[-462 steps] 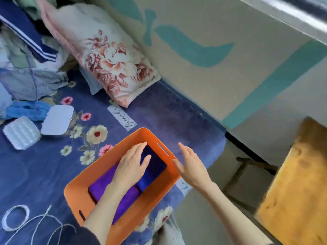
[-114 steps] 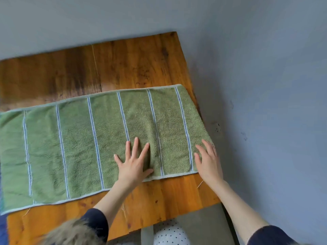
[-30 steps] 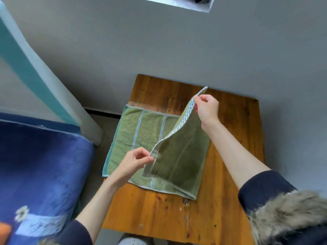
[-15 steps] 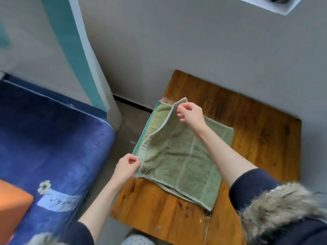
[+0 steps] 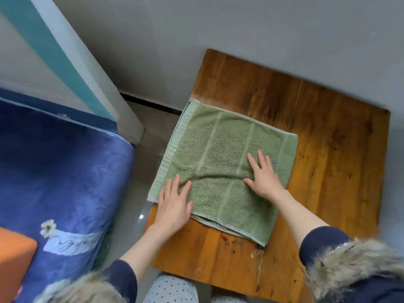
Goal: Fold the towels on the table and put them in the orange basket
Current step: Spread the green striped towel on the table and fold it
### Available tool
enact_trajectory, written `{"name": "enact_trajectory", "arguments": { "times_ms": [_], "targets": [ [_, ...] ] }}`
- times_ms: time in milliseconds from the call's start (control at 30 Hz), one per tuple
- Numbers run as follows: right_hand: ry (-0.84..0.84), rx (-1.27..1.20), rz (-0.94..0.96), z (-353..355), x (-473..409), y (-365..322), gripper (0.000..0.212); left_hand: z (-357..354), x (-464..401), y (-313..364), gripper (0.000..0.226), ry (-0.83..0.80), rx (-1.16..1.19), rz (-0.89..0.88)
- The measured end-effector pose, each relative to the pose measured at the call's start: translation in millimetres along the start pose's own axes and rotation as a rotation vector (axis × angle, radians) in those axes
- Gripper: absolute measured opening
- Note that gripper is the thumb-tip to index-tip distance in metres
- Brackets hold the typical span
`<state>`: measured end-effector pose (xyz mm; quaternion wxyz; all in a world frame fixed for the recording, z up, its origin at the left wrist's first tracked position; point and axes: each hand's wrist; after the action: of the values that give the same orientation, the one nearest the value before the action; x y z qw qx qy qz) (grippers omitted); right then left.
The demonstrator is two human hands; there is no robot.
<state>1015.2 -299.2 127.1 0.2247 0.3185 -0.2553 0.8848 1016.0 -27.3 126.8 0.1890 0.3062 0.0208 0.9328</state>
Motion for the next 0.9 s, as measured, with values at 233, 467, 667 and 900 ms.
{"name": "enact_trajectory", "arguments": {
  "times_ms": [233, 467, 667, 900],
  "targets": [
    [0.072, -0.138, -0.140, -19, 44, 40, 0.082, 6, -28, 26, 0.056, -0.089, -0.116, -0.082],
    [0.198, -0.233, -0.312, -54, 110, 86, 0.055, 23, -65, 77, 0.045, -0.141, -0.250, -0.218],
    [0.149, -0.505, -0.445, -73, 144, 119, 0.039, 13, -64, 125, 0.041, -0.178, -0.213, -0.318],
    [0.165, -0.510, -0.503, -74, 152, 132, 0.027, 14, -57, 126, 0.034, -0.006, -0.120, -0.460]
  ]
}}
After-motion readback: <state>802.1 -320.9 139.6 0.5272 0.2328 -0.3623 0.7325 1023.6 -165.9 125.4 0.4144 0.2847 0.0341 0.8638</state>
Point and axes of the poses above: each hand's wrist, its own x-axis away from the middle knuckle, its own z-axis out of the back of the hand, y = z × x, and after that the axes turned 14 degrees about -x, right-handed
